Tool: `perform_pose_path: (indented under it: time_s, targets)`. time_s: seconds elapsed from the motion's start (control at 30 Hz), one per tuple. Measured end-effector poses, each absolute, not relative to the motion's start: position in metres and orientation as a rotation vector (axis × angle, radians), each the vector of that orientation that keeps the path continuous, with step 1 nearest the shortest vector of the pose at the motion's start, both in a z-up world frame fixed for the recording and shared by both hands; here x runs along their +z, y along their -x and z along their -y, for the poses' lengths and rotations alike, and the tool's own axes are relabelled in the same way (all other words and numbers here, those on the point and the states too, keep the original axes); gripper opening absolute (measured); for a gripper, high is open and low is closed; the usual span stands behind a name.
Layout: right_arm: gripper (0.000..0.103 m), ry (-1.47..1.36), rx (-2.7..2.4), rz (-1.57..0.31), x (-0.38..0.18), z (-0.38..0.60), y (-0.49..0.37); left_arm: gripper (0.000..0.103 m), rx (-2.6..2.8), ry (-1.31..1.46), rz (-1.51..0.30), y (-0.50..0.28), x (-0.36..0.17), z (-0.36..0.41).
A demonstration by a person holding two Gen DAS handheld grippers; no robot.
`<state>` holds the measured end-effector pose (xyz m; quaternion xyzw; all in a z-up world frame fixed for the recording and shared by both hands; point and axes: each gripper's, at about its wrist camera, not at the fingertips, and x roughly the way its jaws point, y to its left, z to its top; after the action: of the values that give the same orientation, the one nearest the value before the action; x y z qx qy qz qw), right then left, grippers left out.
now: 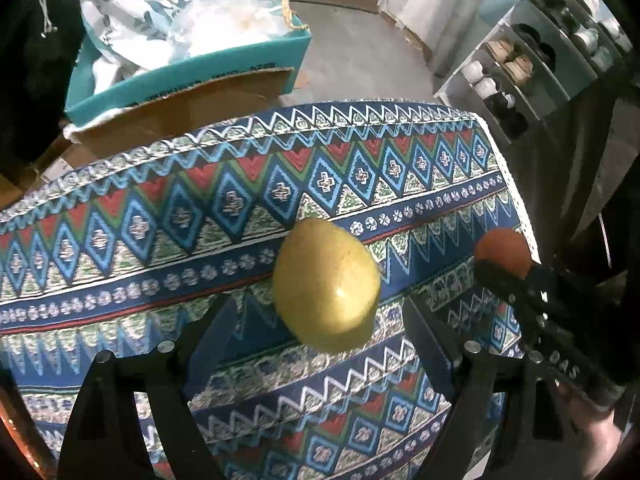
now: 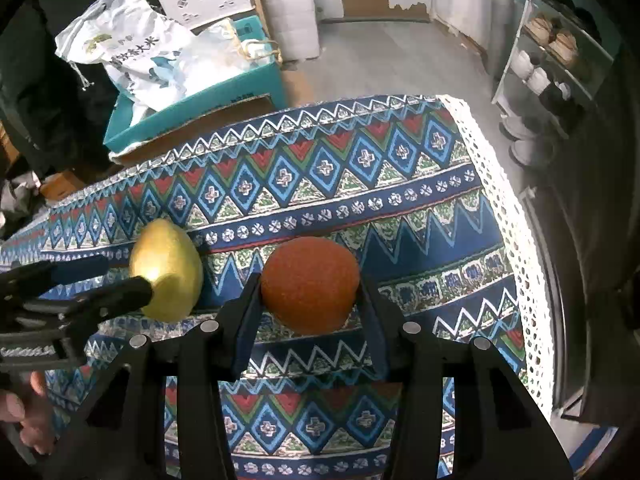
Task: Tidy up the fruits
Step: 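Grasp the yellow pear with the left gripper and lift it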
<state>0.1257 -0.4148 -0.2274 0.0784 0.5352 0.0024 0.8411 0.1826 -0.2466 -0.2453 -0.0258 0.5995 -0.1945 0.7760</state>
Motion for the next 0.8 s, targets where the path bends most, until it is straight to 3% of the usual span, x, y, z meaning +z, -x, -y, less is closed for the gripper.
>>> perform_pose_path:
  time_s: [0.37, 0.43, 0.5, 0.8]
  targets:
    - [0.047, -0.170, -0.001, -1.140, -0.236, 0.417, -0.130, 0.086, -0.409, 0.090, -1.340, -0.197, -0.275, 0.259]
    - [0.047, -0.175, -0.002, -1.139, -0.236, 0.418, -0.131, 0.082, -0.421, 0.081, -1.344, -0.197, -0.279, 0.262]
    - [0.047, -0.175, 0.000, -1.139, -0.236, 0.417, -0.131, 0.068, -0.432, 0.080, -1.357, -0.196, -0.283, 0.262]
    - [0.047, -0.163, 0.015, -1.124, -0.230, 0.408, -0.131, 0.068, -0.434, 0.017, -1.302, -0.184, -0.279, 0.261]
